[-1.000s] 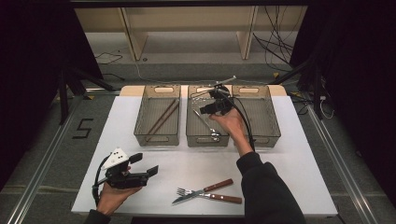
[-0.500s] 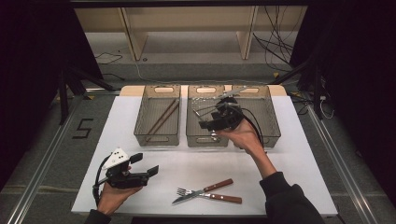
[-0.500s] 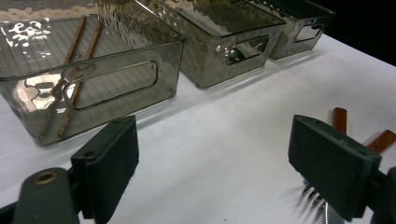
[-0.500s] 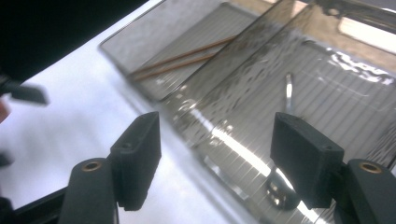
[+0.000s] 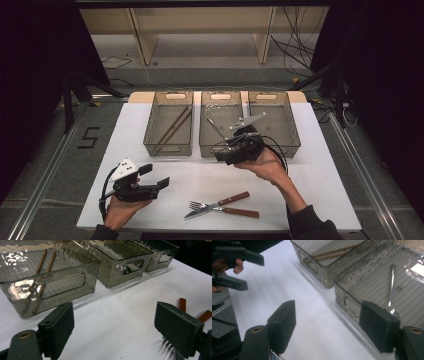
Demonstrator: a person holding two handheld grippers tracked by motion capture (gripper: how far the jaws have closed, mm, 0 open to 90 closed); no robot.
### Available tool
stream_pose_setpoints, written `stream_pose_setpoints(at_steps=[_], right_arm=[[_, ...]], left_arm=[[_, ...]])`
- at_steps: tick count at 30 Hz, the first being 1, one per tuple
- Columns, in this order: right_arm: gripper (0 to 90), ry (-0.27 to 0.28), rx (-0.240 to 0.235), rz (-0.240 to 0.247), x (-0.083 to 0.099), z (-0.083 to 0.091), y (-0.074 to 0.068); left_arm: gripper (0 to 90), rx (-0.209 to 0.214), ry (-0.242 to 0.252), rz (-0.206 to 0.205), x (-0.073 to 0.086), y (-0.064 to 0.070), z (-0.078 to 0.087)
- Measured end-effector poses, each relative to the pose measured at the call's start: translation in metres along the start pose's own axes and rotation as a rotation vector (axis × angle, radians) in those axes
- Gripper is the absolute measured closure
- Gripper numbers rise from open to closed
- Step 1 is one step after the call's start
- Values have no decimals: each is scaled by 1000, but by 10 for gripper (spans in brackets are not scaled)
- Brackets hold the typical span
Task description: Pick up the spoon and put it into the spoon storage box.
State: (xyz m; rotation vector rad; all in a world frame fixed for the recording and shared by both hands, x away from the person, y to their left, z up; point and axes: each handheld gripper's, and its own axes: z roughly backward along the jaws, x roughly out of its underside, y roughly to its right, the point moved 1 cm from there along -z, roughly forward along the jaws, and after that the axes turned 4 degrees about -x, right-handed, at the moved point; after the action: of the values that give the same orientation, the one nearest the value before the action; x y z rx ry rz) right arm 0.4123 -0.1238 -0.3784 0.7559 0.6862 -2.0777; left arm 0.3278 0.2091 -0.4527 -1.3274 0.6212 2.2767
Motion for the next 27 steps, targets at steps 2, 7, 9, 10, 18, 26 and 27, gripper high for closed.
stream_pose_setpoints(at_steps=[2, 7, 9, 10, 18, 26, 27], right_arm=[[302, -3, -6, 4, 3, 0, -2], [299, -10, -17, 8, 11, -1, -6], [297, -15, -22, 5, 14, -2, -8], [297, -17, -24, 5, 15, -2, -8], [280, -45, -33, 31, 24, -5, -13], [268, -92, -39, 62, 32, -9, -13], [268, -97, -41, 66, 33, -9, -13]], left_arm=[[160, 1, 1, 0, 0, 0, 0], [160, 2, 0, -2, 0, 0, 0], [160, 2, 0, -4, 0, 0, 0], [160, 2, 0, -4, 0, 0, 0], [159, 3, 0, -5, 0, 0, 0], [160, 3, -3, -2, 0, 0, -1], [160, 3, -2, -2, 0, 0, -1]])
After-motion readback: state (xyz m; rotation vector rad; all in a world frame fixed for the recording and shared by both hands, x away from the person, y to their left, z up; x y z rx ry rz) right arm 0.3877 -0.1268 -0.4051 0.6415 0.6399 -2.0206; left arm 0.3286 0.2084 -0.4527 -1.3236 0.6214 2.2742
